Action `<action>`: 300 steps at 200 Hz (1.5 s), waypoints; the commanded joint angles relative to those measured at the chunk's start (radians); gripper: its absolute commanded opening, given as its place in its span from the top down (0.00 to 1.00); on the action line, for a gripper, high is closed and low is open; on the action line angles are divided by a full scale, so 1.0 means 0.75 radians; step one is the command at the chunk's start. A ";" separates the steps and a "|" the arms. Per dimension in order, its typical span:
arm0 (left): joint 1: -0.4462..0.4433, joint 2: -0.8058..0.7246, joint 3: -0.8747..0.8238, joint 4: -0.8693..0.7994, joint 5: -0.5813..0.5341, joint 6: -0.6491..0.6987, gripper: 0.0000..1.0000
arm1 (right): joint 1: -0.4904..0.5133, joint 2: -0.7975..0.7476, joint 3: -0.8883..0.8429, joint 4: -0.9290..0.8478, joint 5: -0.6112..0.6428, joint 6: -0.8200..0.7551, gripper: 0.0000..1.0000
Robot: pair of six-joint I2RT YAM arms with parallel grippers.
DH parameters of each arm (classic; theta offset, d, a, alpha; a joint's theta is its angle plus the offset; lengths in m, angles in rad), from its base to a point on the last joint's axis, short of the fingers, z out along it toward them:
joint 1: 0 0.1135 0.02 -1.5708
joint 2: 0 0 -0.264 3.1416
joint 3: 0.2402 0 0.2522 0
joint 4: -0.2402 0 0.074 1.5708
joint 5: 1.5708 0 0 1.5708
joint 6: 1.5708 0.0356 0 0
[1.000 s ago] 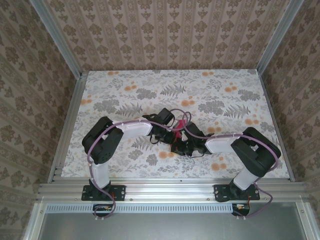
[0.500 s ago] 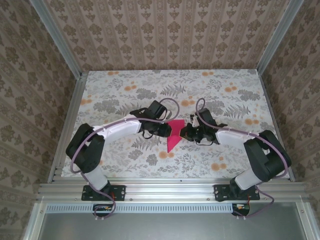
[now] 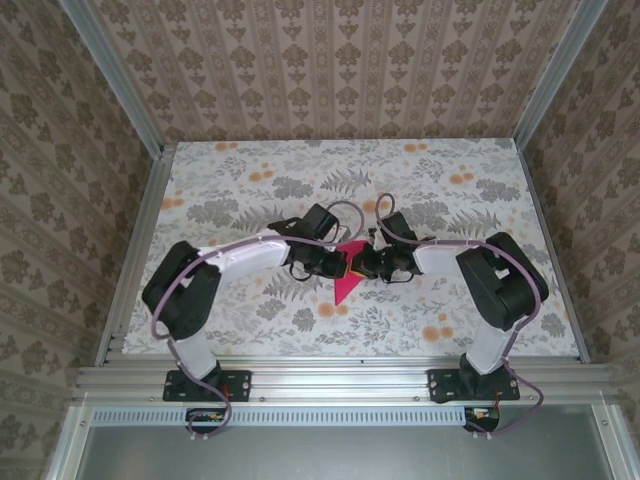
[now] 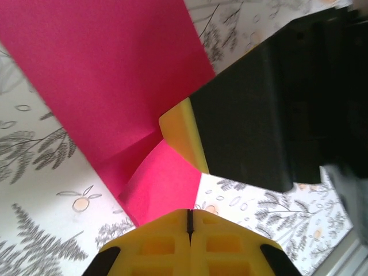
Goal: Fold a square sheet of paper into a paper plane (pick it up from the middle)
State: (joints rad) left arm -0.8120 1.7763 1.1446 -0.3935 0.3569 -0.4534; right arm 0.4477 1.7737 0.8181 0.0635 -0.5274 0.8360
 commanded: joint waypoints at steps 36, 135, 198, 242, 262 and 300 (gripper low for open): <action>0.003 0.163 0.083 -0.036 -0.087 -0.008 1.00 | -0.009 0.064 0.020 -0.018 -0.010 -0.043 0.95; 0.001 0.215 -0.004 -0.031 -0.113 0.002 1.00 | -0.004 -0.179 -0.108 -0.017 -0.062 -0.006 0.94; 0.001 0.211 -0.012 -0.059 -0.116 0.024 1.00 | -0.025 -0.033 -0.116 0.103 -0.068 0.020 0.96; -0.001 0.216 -0.011 -0.074 -0.128 0.033 1.00 | -0.050 0.009 -0.114 -0.005 0.023 -0.039 0.96; -0.001 0.217 -0.013 -0.089 -0.140 0.039 1.00 | -0.063 -0.026 -0.131 -0.009 0.011 -0.038 0.96; -0.001 0.214 -0.026 -0.078 -0.134 0.037 1.00 | -0.103 -0.045 -0.115 0.017 -0.019 -0.047 0.96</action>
State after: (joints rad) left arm -0.8120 1.9030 1.1664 -0.3969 0.2920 -0.4488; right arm 0.4026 1.7424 0.7372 0.0952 -0.5564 0.8154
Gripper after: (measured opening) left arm 0.053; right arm 0.048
